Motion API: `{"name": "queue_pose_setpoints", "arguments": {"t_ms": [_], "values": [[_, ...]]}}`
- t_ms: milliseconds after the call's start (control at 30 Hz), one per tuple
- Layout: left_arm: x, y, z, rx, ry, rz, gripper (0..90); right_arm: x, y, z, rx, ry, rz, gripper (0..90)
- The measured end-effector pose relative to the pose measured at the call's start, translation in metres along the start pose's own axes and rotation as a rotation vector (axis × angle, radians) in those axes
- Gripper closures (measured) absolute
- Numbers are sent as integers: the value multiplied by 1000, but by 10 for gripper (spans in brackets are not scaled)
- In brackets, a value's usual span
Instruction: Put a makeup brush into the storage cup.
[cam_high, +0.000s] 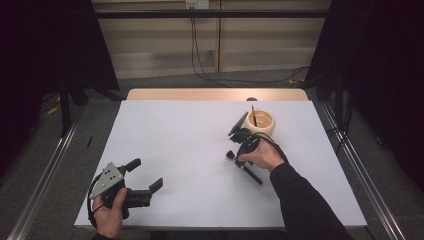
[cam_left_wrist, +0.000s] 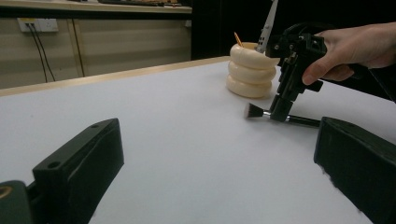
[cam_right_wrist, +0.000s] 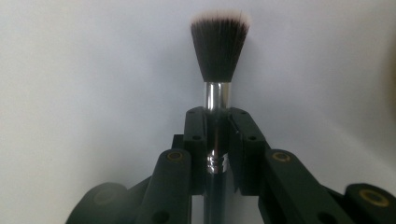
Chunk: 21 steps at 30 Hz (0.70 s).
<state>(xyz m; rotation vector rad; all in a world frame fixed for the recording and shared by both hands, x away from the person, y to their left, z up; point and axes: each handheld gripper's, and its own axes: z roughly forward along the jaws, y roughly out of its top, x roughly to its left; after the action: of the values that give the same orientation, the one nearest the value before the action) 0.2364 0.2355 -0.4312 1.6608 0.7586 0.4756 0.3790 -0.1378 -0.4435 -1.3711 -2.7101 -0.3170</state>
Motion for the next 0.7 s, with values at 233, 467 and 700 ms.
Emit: {"name": "queue_pose_setpoints", "arguments": {"t_ms": [233,467,700], "values": [[1,0,0,-5,5,3,14,1,-4,-9,-42,19,-18,785],[0,0,0,-6,3,-6,14,-2,-10,-18,-81,25,-27,785],[1,0,0,0,5,-1,14,-1,-16,-24,-136,43,-20,784]]}}
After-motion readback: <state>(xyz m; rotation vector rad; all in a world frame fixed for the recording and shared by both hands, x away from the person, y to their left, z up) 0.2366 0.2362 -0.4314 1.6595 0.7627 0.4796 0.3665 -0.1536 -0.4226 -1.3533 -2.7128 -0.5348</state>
